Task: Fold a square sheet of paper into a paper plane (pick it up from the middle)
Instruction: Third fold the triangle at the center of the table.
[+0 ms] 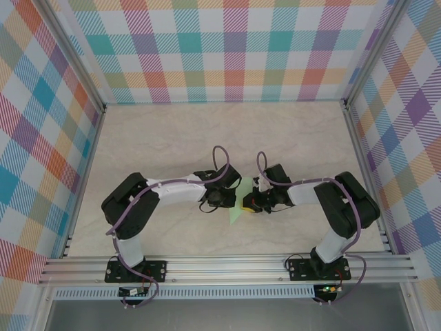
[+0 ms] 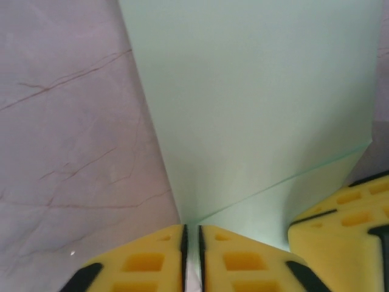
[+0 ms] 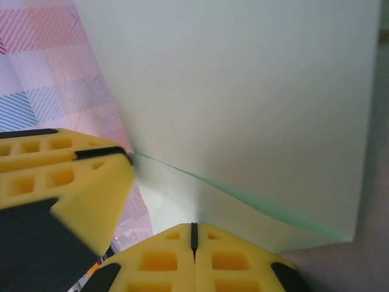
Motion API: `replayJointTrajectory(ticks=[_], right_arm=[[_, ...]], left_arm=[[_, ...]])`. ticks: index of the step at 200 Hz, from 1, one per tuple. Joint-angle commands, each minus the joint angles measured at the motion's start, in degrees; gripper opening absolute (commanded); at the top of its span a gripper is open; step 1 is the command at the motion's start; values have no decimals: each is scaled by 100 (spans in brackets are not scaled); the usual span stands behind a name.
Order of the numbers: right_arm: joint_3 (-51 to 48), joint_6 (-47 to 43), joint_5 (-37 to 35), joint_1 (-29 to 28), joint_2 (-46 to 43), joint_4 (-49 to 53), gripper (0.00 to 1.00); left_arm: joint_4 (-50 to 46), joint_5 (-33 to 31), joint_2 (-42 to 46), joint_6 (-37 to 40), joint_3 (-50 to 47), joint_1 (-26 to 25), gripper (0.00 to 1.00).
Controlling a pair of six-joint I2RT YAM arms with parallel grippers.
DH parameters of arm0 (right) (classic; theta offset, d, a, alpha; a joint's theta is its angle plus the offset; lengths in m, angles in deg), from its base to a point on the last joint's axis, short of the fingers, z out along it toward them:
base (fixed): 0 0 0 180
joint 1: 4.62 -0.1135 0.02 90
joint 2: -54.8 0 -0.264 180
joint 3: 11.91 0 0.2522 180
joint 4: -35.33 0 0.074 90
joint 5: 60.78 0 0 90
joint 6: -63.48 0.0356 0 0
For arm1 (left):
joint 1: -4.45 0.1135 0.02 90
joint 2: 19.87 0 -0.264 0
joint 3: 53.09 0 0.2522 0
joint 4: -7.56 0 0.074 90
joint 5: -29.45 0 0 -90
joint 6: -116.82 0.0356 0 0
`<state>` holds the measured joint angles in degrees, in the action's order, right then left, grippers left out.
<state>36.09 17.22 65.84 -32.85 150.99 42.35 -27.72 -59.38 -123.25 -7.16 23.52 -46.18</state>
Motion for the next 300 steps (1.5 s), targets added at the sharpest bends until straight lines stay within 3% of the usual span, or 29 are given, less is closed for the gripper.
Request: replayJointTrajectory(ticks=[1,25,54,103,181,253,300], right_arm=[[-151,204,-557,-7,270,-41,2],[-223,355,-620,-7,192,-91,2],[-290,512,-658,-8,116,-189,3],[-286,560,-611,-7,139,-247,2],[-311,547,-639,-7,84,-205,3],[-245,481,-713,-7,64,-31,3],[-233,442,-744,-14,66,63,3]], left_arm=[[-228,-160,577,-238,-44,-87,23],[29,-151,990,-624,-303,-101,25],[945,204,1299,-1299,-810,-254,19],[1651,422,812,-1866,-1007,-613,14],[1588,235,293,-2051,-1137,-661,10],[1571,558,354,-2156,-1686,-659,8],[1797,1181,612,-1982,-2082,-676,11]])
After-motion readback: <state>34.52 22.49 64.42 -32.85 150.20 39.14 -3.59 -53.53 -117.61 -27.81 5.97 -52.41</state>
